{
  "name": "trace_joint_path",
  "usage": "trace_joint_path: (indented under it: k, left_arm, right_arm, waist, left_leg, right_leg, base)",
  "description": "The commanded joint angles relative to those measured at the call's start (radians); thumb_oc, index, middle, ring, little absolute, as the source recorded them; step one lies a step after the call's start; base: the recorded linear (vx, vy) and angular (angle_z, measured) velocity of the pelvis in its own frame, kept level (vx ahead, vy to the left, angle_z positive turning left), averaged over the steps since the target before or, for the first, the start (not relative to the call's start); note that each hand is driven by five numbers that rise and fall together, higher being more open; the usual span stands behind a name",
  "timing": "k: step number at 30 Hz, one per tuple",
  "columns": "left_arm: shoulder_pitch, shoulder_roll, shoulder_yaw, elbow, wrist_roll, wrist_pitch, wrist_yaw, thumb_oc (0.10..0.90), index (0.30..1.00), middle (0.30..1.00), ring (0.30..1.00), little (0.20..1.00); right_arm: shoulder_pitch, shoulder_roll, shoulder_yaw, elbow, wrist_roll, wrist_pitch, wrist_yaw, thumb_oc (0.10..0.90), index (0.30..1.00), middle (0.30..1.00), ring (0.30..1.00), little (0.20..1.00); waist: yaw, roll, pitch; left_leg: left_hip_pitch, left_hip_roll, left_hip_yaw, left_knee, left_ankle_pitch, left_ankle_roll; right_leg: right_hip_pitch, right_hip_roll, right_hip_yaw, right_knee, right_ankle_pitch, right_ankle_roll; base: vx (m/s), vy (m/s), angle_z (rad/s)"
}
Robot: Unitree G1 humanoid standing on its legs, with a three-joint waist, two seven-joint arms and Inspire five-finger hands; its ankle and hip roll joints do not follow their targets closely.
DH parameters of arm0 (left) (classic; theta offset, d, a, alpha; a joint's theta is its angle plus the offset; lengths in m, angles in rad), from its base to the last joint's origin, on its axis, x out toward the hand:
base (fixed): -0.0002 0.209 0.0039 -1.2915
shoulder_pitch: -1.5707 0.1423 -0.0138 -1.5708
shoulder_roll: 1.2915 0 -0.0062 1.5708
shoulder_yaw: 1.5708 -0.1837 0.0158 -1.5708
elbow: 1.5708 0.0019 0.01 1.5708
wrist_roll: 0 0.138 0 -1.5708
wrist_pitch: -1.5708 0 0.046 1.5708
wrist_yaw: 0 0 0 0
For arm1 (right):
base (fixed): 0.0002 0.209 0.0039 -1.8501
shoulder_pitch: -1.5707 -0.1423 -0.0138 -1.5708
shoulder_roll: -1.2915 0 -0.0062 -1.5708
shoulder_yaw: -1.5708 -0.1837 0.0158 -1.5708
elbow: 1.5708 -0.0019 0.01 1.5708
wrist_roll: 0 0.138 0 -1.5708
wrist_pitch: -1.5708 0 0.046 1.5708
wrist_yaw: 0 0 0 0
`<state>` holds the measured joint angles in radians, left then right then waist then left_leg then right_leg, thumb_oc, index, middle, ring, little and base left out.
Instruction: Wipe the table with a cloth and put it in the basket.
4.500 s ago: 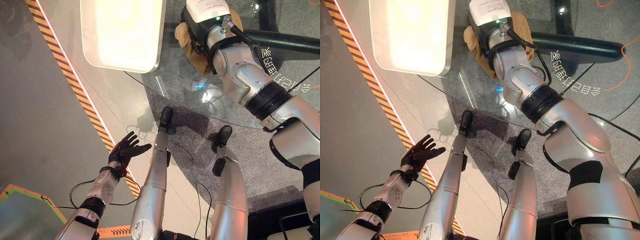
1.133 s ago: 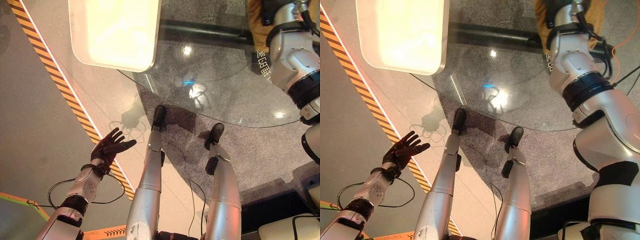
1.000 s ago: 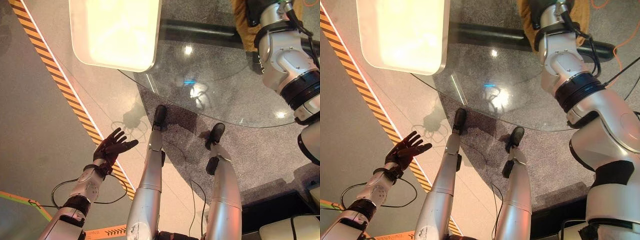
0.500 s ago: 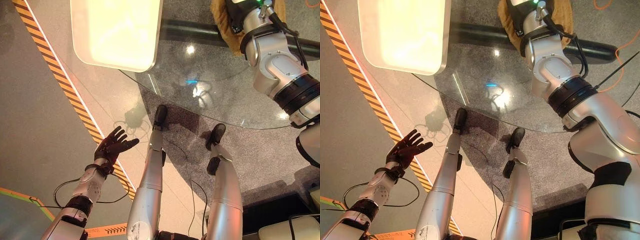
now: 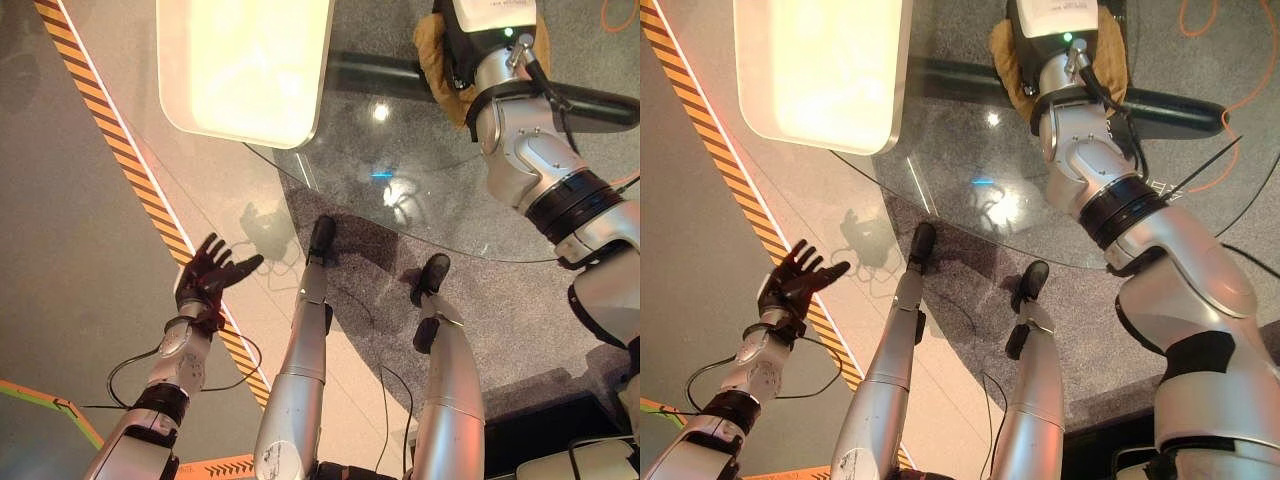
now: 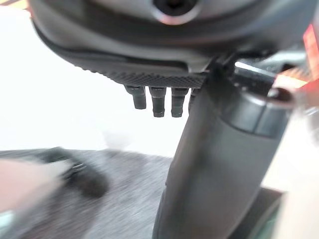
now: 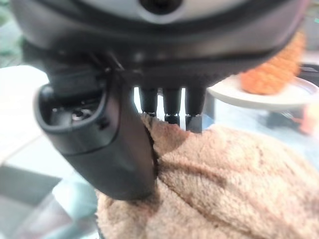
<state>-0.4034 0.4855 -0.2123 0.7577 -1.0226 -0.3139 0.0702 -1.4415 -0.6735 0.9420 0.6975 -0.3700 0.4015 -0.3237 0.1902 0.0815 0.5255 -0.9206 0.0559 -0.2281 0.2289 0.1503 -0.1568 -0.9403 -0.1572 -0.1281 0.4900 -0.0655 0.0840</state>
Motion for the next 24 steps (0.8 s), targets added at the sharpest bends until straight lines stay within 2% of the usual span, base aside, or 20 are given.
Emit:
trace_joint_path:
  k: [1, 9, 17, 24]
  left_arm:
    - [-0.042, 0.039, 0.081, 0.013, 0.008, -0.102, 0.114, 0.8, 0.9, 0.9, 0.9, 0.9]
    - [-0.099, 0.047, 0.154, 0.008, 0.022, -0.16, 0.257, 0.8, 0.9, 0.9, 0.9, 0.9]
    - [-0.148, 0.068, 0.238, -0.034, 0.08, -0.241, 0.399, 0.8, 0.9, 0.9, 0.9, 0.9]
    - [-0.182, 0.127, 0.298, -0.075, 0.147, -0.253, 0.479, 0.8, 0.9, 0.9, 0.9, 0.9]
  right_arm:
    - [0.005, 0.036, -0.051, -0.039, 0.102, -0.054, -0.131, 0.1, 0.3, 0.3, 0.3, 0.2]
    - [0.177, 0.013, -0.216, -0.172, 0.207, -0.148, -0.231, 0.1, 0.3, 0.3, 0.3, 0.2]
    - [0.384, -0.004, -0.383, -0.378, 0.21, -0.225, -0.311, 0.1, 0.3, 0.3, 0.3, 0.2]
    - [0.449, -0.024, -0.463, -0.469, 0.189, -0.255, -0.339, 0.1, 0.3, 0.3, 0.3, 0.2]
  waist:
    - [-0.005, -0.012, -0.006]
    - [-0.051, -0.03, -0.006]
    - [-0.1, -0.047, -0.006]
    - [-0.119, -0.047, -0.006]
  left_leg:
    - [0.03, -0.146, 0.099, 0.023, -0.06, 0.148]
    - [0.067, -0.137, 0.122, 0.03, -0.074, 0.148]
    - [0.082, -0.13, 0.143, 0.041, -0.088, 0.15]
    - [0.086, -0.125, 0.159, 0.051, -0.095, 0.149]
  right_leg:
    - [0.069, 0.107, -0.07, -0.14, 0.039, -0.047]
    - [0.092, 0.117, -0.04, -0.129, 0.029, -0.048]
    - [0.094, 0.134, -0.005, -0.112, 0.017, -0.049]
    - [0.092, 0.14, 0.012, -0.098, 0.008, -0.053]
  base:
    - [0.0, 0.0, 0.0]
    - [0.0, 0.034, 0.0]
    - [0.0, 0.027, -0.08]
    - [0.0, 0.015, -0.04]
